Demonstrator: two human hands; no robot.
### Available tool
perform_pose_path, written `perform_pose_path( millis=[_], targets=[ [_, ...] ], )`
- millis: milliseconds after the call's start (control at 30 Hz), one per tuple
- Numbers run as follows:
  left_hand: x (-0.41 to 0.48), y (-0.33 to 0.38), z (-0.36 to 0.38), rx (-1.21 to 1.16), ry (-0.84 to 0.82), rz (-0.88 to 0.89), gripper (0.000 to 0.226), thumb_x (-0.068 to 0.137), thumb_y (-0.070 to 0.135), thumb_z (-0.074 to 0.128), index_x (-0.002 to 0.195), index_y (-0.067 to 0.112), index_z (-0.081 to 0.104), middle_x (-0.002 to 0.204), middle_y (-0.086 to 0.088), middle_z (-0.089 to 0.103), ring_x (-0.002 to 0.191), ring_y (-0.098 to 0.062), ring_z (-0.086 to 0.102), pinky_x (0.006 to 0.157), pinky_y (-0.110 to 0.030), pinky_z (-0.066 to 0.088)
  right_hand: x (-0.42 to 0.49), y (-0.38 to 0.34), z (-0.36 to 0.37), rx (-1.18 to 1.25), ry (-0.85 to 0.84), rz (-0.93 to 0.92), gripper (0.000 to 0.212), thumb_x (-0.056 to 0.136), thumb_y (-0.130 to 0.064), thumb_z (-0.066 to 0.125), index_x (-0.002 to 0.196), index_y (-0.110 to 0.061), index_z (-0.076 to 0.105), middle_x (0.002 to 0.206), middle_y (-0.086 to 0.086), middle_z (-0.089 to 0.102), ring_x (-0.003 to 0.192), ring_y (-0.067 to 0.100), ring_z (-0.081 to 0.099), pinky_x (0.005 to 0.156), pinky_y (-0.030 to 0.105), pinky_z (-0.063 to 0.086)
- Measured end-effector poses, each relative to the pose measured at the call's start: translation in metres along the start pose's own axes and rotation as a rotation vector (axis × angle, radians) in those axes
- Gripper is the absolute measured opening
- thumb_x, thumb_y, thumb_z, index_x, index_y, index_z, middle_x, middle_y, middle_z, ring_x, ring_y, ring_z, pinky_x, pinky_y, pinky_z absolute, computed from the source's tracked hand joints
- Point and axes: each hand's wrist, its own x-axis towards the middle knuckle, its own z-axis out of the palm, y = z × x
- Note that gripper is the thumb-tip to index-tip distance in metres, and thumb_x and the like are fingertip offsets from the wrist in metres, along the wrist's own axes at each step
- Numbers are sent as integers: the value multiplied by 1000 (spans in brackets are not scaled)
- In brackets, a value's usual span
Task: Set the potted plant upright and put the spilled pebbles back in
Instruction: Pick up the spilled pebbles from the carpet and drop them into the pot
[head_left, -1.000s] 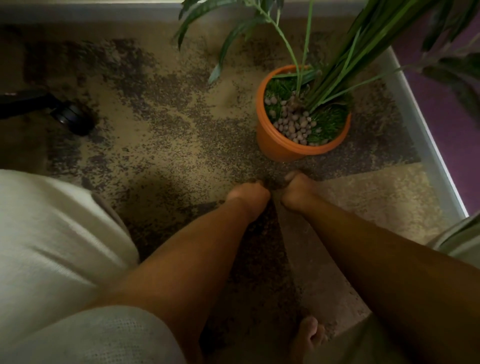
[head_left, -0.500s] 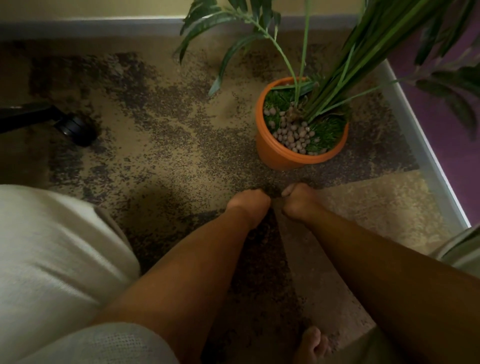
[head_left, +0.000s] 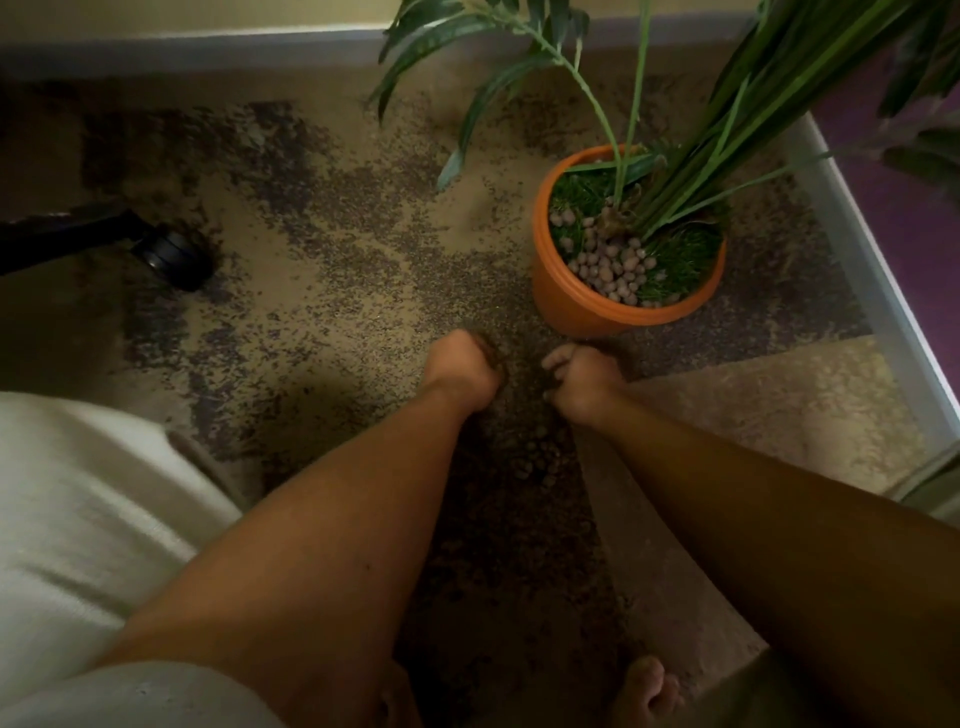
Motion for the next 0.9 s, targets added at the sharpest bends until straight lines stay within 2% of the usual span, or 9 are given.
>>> perform_pose_path(
  millis=[67, 133, 233, 333, 400, 467, 567, 733, 900],
  targets=[
    [1, -7, -1, -9, 5, -17, 8, 79, 23, 74, 82, 15, 75, 95, -8, 75, 91, -24, 70, 81, -29, 55, 0, -6, 9, -84, 17, -106, 23, 83, -21, 74, 98, -34, 64, 123, 2, 63, 111, 21, 61, 92, 31, 51],
    [0, -14, -3, -12, -1, -36, 7, 78, 23, 75, 75, 18, 72, 92, -6, 75, 88, -23, 70, 77, -27, 53, 1, -10, 17, -198, -4, -188, 16, 84, -18, 70, 88, -33, 63, 121, 1, 62, 107, 23, 62, 87, 32, 52],
    [-1, -20, -5, -26, 4, -55, 9, 77, 24, 77, 76, 16, 73, 90, -6, 75, 86, -23, 70, 76, -27, 54, 0, -11, 16, -307, -67, -175, 22, 86, -11, 61, 71, -29, 60, 108, 2, 65, 94, 23, 64, 83, 36, 56],
    [-1, -17, -7, -57, -13, -54, 12, 79, 22, 75, 69, 20, 69, 91, -5, 74, 88, -22, 69, 76, -25, 53, -6, -11, 4, -422, -150, -157, 12, 85, -29, 67, 77, -22, 62, 104, 6, 68, 95, 27, 65, 81, 37, 56],
    [0, -13, -7, -80, -12, -53, 19, 80, 22, 74, 63, 21, 64, 90, -4, 74, 87, -21, 69, 76, -25, 54, -12, -11, 0, -519, -206, -151, 29, 82, -48, 70, 88, -21, 60, 104, 6, 65, 98, 28, 63, 78, 35, 53],
    [1, -8, -7, -103, -24, -55, 14, 80, 22, 75, 68, 19, 68, 87, -5, 74, 85, -22, 71, 80, -30, 58, -18, -10, 2, -539, -262, -119, 50, 80, -55, 71, 107, -15, 59, 110, 9, 61, 104, 29, 60, 82, 36, 52],
    [0, -3, -6, -102, -38, -47, 9, 79, 25, 76, 82, 17, 75, 89, -6, 75, 85, -22, 71, 80, -32, 59, -31, -5, 13, -433, -330, -82, 52, 82, -43, 74, 117, -10, 55, 113, 12, 61, 105, 30, 61, 82, 38, 52],
    [-1, 2, -6, -107, -68, -5, 9, 82, 23, 73, 87, 15, 74, 96, -8, 73, 92, -23, 69, 80, -30, 55, -41, -2, 25, -379, -198, -173, 14, 91, -19, 63, 102, -11, 63, 106, 14, 66, 102, 31, 63, 83, 39, 52],
    [-1, 1, -7, -102, -86, 8, 11, 83, 22, 73, 90, 14, 75, 97, -7, 73, 93, -22, 67, 74, -26, 50, -37, -9, 27, -331, -197, -92, 13, 93, -14, 61, 101, -10, 70, 108, 13, 68, 101, 30, 65, 85, 38, 56]
  ],
)
